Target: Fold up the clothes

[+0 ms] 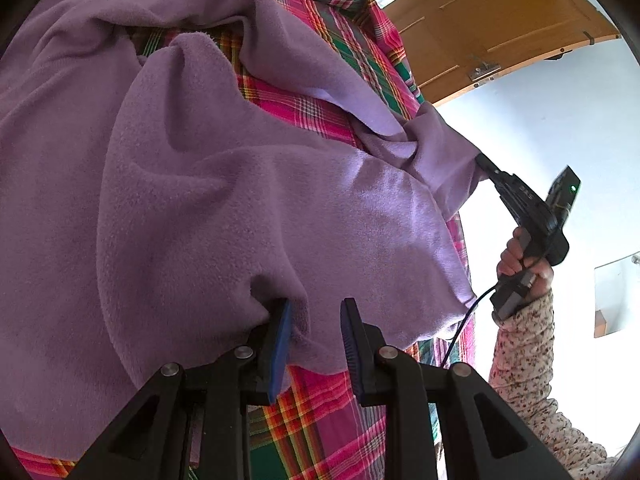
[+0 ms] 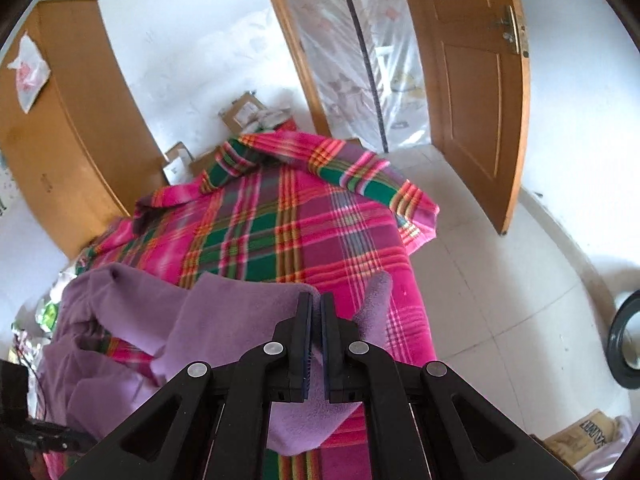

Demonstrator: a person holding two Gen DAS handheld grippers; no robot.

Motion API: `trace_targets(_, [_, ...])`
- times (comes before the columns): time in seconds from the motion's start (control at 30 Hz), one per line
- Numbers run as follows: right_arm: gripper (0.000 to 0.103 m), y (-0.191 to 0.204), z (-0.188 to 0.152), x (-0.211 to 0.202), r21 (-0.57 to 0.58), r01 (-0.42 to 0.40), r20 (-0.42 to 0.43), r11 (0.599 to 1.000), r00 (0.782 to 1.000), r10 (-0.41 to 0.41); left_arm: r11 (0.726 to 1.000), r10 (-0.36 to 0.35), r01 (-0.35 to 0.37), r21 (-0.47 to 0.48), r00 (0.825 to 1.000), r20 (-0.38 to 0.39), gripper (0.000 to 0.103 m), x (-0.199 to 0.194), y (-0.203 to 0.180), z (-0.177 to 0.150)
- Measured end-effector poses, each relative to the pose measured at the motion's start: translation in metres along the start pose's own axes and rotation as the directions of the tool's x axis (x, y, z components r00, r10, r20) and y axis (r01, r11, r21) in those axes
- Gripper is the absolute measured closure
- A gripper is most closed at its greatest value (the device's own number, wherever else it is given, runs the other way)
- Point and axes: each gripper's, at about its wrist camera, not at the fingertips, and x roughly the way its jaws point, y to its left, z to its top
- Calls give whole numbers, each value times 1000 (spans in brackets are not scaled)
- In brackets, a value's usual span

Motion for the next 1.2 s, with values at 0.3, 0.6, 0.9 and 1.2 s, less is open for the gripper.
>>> trace_targets(0.3, [90, 2, -20, -14, 47, -12, -29, 999, 999, 14, 999, -41, 41, 2, 997, 70, 78, -28, 2, -7])
trace_targets(0.6, [86, 36, -60, -86, 34, -90, 24, 995, 996, 89, 995, 23, 4, -104, 968, 252, 78, -109, 49, -32])
trace_targets(0.9, [86, 113, -130, -121, -56, -261, -38, 964, 965, 259, 961, 151, -48, -273, 917, 368, 75, -176, 118, -86])
trace_targets(1.2, [72, 167, -194, -81, 10, -372, -203, 928, 908, 366, 892, 238, -30, -451, 879, 413, 72, -193, 185, -120])
